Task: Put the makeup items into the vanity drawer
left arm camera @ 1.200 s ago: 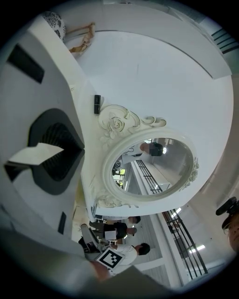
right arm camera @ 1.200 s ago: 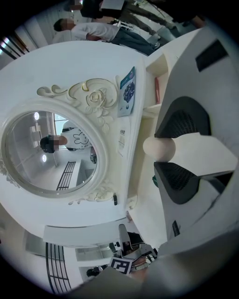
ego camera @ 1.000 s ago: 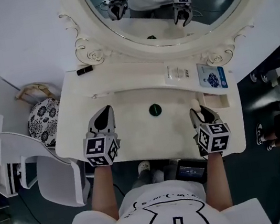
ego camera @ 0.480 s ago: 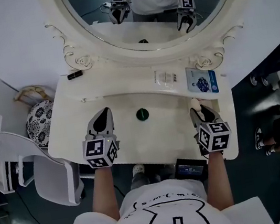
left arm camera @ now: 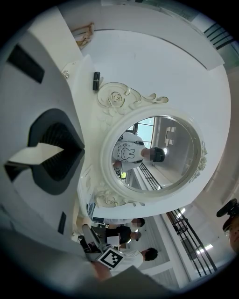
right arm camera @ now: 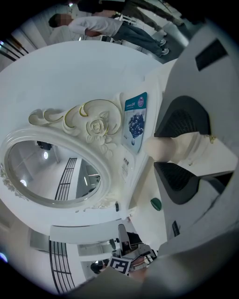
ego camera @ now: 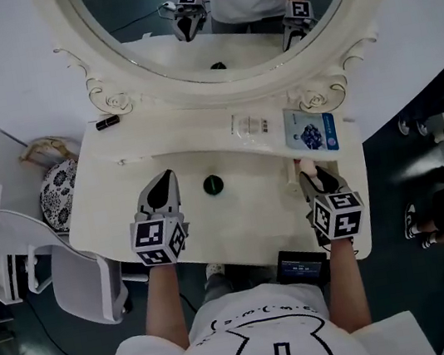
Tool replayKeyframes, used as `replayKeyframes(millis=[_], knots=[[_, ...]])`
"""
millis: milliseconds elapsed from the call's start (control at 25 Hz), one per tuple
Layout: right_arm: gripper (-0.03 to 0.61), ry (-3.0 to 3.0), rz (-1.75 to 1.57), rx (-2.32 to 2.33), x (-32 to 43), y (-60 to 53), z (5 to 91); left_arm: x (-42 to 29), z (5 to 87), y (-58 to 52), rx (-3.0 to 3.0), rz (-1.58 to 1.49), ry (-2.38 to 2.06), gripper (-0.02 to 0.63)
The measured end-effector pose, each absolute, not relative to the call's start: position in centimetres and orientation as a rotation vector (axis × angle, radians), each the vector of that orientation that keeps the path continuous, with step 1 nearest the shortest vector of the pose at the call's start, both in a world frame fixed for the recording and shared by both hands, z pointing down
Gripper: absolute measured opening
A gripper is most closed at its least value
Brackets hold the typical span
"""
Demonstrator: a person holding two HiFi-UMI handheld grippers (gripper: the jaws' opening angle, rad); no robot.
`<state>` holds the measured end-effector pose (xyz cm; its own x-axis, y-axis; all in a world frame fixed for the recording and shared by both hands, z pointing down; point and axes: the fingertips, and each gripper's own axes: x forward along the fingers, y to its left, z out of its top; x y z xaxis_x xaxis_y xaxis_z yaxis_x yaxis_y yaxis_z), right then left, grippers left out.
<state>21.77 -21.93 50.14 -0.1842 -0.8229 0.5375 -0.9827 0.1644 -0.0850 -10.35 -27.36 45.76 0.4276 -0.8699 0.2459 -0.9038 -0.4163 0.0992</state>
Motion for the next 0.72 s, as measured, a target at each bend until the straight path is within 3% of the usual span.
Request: replayKeyframes(millis=[720], knots=[[0.187, -2.1, 0.547, 1.771, 21.3, -21.5, 48.6, -11.0, 45.1, -26.6, 2.487, 0.221, -1.55, 0.014]])
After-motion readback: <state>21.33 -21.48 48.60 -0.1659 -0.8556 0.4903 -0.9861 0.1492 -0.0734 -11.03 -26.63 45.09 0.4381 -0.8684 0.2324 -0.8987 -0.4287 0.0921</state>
